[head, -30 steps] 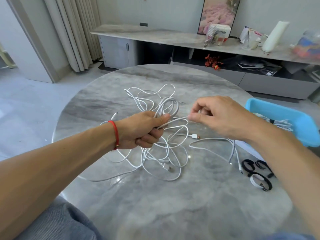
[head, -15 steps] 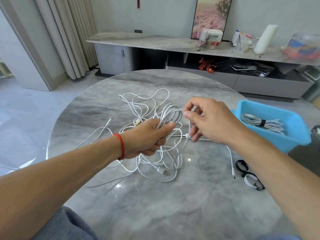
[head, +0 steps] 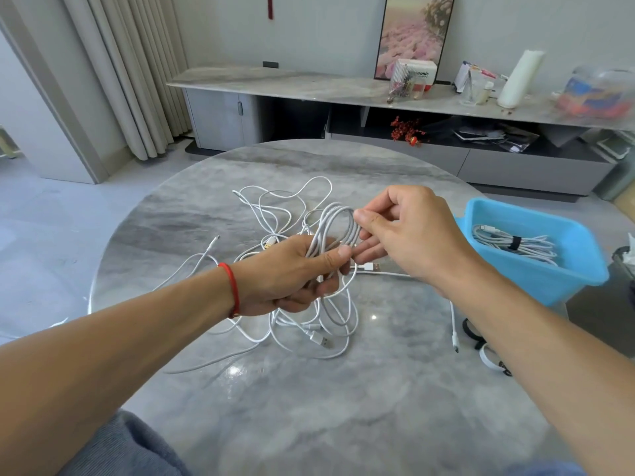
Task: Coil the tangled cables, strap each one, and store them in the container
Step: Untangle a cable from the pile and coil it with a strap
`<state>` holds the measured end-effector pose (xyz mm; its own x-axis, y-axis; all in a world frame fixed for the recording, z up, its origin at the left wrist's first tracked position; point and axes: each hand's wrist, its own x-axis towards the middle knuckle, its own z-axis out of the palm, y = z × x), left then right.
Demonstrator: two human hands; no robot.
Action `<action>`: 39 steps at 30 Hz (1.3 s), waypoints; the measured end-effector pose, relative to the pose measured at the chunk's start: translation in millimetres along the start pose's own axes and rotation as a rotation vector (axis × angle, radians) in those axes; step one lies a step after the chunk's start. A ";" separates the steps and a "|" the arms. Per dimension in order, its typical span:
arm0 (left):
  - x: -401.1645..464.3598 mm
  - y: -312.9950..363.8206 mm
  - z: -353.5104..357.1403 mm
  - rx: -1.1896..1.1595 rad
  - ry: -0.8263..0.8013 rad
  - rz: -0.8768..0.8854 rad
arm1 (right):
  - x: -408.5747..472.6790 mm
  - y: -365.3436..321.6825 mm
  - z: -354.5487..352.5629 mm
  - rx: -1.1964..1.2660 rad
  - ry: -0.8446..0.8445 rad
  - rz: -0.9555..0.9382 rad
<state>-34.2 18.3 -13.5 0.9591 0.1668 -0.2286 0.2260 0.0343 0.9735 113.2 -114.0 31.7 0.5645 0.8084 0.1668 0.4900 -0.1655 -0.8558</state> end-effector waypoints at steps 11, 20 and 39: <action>1.7 11.4 3.4 0.154 0.288 0.146 | 3.2 4.5 0.8 -0.093 -0.029 -0.037; 6.1 17.7 -6.2 -0.531 0.426 0.206 | -10.1 26.6 14.3 -0.317 -0.768 0.058; 8.4 7.4 19.2 -0.361 0.201 -0.121 | -0.9 9.3 16.1 -0.255 -0.199 -0.284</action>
<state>-21.2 1.0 -8.3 0.8692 0.3279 -0.3702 0.2262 0.4021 0.8872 106.6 -107.2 15.7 0.2567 0.9311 0.2591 0.7700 -0.0350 -0.6371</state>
